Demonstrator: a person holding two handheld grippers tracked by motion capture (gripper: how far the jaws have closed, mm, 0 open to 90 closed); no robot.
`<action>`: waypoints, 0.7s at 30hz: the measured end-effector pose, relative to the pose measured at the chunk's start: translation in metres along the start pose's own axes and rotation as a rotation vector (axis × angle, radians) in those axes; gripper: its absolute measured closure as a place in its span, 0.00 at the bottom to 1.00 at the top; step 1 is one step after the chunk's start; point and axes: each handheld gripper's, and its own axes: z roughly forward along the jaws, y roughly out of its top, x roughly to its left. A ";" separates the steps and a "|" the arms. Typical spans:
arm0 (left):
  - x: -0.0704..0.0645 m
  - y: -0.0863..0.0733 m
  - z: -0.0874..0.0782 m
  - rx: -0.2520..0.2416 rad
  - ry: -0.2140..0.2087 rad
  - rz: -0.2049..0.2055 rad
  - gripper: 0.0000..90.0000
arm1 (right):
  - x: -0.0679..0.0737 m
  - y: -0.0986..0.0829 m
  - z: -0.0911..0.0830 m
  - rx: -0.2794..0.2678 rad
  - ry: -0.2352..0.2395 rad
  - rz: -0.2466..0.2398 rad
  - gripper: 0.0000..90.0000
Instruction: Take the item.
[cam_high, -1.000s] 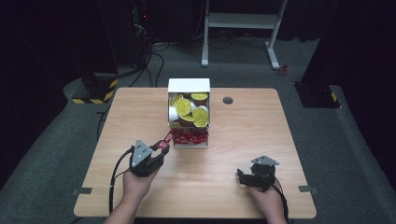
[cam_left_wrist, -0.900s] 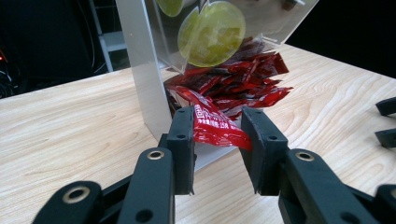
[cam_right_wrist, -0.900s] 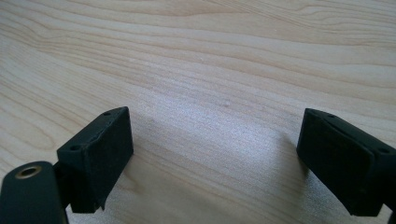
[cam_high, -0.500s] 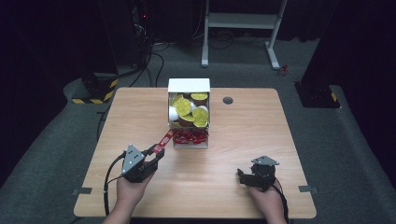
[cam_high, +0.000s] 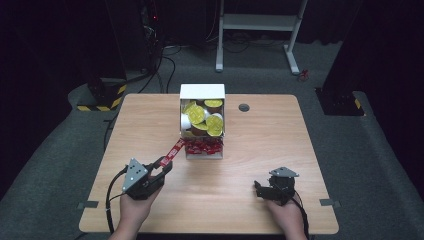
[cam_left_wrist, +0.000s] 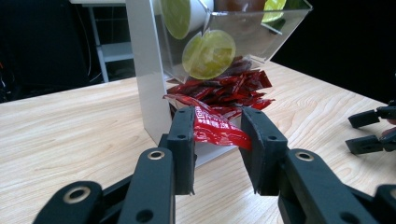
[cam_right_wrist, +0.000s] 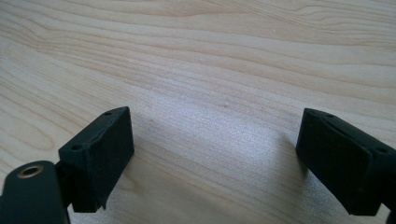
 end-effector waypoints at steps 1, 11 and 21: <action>0.000 0.001 -0.003 -0.008 0.000 -0.003 0.74 | 0.000 0.000 0.000 0.000 0.000 0.000 0.12; 0.008 0.002 -0.018 -0.020 0.027 -0.014 0.74 | 0.000 0.000 0.000 0.000 0.000 0.000 0.12; 0.023 0.000 -0.024 -0.012 0.061 -0.026 0.74 | 0.000 0.000 0.000 -0.001 -0.001 0.000 0.12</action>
